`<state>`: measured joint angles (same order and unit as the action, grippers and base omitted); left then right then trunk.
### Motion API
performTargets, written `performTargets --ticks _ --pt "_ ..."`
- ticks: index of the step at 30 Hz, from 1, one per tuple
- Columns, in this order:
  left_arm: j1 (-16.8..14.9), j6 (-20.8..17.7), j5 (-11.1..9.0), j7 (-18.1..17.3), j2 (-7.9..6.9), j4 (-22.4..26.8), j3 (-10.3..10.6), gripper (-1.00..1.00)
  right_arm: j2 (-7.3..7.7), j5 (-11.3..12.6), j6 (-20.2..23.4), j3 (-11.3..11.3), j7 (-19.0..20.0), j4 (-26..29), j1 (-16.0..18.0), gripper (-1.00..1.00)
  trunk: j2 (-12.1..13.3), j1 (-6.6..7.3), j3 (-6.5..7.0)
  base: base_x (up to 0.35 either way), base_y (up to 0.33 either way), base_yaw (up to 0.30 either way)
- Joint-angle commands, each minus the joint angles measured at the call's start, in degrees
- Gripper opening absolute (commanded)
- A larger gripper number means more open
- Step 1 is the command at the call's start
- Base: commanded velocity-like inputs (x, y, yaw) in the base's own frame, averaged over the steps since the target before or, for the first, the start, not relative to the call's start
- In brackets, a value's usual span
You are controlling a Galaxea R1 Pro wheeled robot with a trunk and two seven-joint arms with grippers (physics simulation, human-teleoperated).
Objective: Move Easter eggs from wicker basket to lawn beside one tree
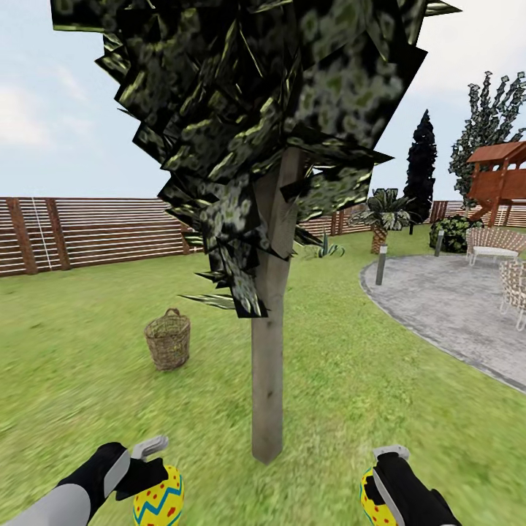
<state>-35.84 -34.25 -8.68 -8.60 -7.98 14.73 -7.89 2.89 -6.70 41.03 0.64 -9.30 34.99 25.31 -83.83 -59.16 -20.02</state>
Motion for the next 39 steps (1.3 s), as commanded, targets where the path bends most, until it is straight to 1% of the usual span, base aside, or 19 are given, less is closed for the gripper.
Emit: performTargets --ticks 1,6,13,25,30,33,39 --pt "0.0 -0.4 -0.4 0.0 -0.01 0.1 -0.2 -1.0 0.01 -0.5 0.4 0.1 0.2 0.1 0.0 -1.0 -0.5 -0.23 -0.26 0.0 0.0 0.0" --pt "0.0 -0.4 -0.4 0.1 -0.18 0.1 -0.4 -1.0 -0.12 -0.5 0.4 0.1 0.2 0.1 0.0 -1.0 -2.5 -1.32 -1.15 0.0 0.0 0.0" --pt "0.0 -0.4 -0.4 0.0 0.06 0.0 -0.4 -1.0 -0.08 -0.4 0.4 0.1 0.2 0.1 0.0 -1.0 -5.3 -2.86 -2.41 0.0 0.0 0.0" --pt "0.0 -0.4 -0.4 0.0 -0.09 0.0 -0.4 -1.0 -0.08 -0.4 0.4 -0.3 0.2 0.1 0.0 -1.0 -10.1 -5.5 -4.57 0.0 0.0 0.0" --pt "0.0 -0.4 -0.4 0.0 -0.38 0.0 -0.4 -1.0 0.42 0.2 0.5 -0.4 0.5 0.1 0.0 -1.0 -12.1 -6.59 -5.46 0.0 0.0 0.0" --pt "0.0 -0.4 -0.3 0.0 -0.39 0.0 -0.4 -1.0 1.6 0.4 0.6 -0.5 0.7 0.1 0.0 -1.0 -13.3 -7.25 -6.0 0.0 0.0 0.0" --pt "0.0 -0.3 -0.4 0.0 -0.38 0.1 -0.4 -1.0 1.77 0.4 0.6 -0.5 0.7 0.1 0.0 -1.0 -15.7 -8.57 -7.08 0.0 0.0 0.0"
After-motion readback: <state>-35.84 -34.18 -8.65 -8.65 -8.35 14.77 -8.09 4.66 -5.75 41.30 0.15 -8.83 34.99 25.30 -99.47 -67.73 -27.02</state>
